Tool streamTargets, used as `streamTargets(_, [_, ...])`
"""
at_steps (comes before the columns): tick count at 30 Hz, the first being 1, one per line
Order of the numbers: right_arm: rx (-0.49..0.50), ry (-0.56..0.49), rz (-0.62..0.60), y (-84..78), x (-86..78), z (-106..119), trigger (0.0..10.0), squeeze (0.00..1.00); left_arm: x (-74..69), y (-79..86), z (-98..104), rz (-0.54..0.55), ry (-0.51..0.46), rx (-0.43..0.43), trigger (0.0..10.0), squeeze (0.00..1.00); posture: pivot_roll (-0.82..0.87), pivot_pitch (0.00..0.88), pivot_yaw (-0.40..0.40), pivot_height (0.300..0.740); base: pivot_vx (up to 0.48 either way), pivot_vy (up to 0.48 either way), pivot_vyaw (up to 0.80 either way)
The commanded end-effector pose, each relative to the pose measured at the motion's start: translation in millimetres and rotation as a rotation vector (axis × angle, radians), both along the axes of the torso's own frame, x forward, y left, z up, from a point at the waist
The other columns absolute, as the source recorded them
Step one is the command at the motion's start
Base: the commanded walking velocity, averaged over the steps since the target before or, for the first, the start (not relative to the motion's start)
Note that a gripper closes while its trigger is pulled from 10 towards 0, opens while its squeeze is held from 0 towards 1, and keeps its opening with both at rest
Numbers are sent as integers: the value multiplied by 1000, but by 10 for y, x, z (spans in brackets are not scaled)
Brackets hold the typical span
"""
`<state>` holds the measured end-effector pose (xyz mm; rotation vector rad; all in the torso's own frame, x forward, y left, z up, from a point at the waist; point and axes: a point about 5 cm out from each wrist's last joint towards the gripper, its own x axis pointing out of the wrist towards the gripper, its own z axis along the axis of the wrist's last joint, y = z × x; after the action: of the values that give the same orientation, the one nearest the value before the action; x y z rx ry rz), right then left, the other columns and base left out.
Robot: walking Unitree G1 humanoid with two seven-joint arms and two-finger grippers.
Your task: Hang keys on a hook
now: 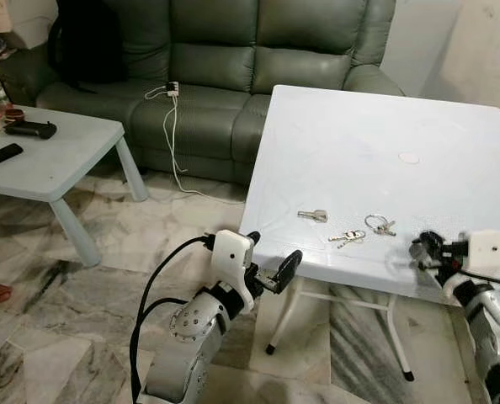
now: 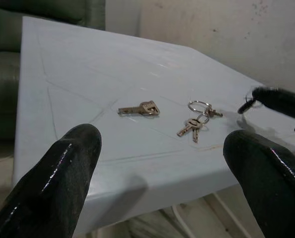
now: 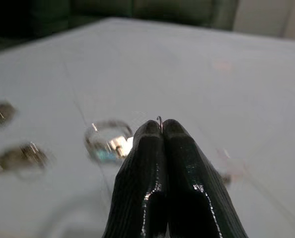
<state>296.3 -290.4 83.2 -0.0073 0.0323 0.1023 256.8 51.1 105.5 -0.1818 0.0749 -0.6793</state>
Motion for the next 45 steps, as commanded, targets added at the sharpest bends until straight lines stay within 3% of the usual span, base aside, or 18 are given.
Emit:
streamTargets(1, [1, -31, 8, -1, 39, 81, 0, 0, 16, -38, 45, -9, -12, -7, 10000, 0, -51, 21, -73, 740, 0, 0, 0])
streamTargets(13, [43, -80, 39, 96, 117, 205, 0, 0, 32, -55, 56, -2, -16, -13, 10000, 0, -45, 0, -83, 740, 0, 0, 0])
streamTargets(22, [113, -235, 50, 313, 284, 576, 0, 0, 151, 50, 95, 89, -37, -8, 10000, 0, -40, 0, -80, 740, 0, 0, 0])
streamTargets(23, [120, -250, 56, 382, 301, 623, 6118, 0, 205, 109, 116, 131, -49, 0, 10000, 0, -39, 0, -80, 740, 0, 0, 0])
streamTargets(24, [120, -250, 56, 382, 301, 623, 6118, 0, 205, 109, 116, 131, -49, 0, 10000, 0, -39, 0, -80, 740, 0, 0, 0])
streamTargets(25, [129, -265, 62, 455, 311, 662, 10000, 0, 269, 187, 144, 183, -51, -11, 10000, 0, -37, 0, -81, 740, 0, 0, 0])
streamTargets(31, [159, -324, 50, 652, 319, 771, 10000, 0, 453, 450, 247, 323, -83, -22, 10000, 0, -29, 0, -84, 740, 0, 0, 0])
streamTargets(34, [163, -345, 25, 757, 340, 850, 10000, 0, 584, 665, 359, 428, -114, -38, 10000, 0, -26, 0, -80, 740, 0, 0, 0])
streamTargets(41, [136, -355, 15, 893, 317, 888, 10000, 0, 666, 888, 462, 529, -147, -67, 10000, 0, -23, 0, -74, 740, 0, 0, 0])
streamTargets(45, [80, -308, -2, 945, 321, 813, 10000, 0, 693, 1019, 491, 604, -158, -91, 10000, 0, -20, 0, -67, 740, 0, 0, 0])
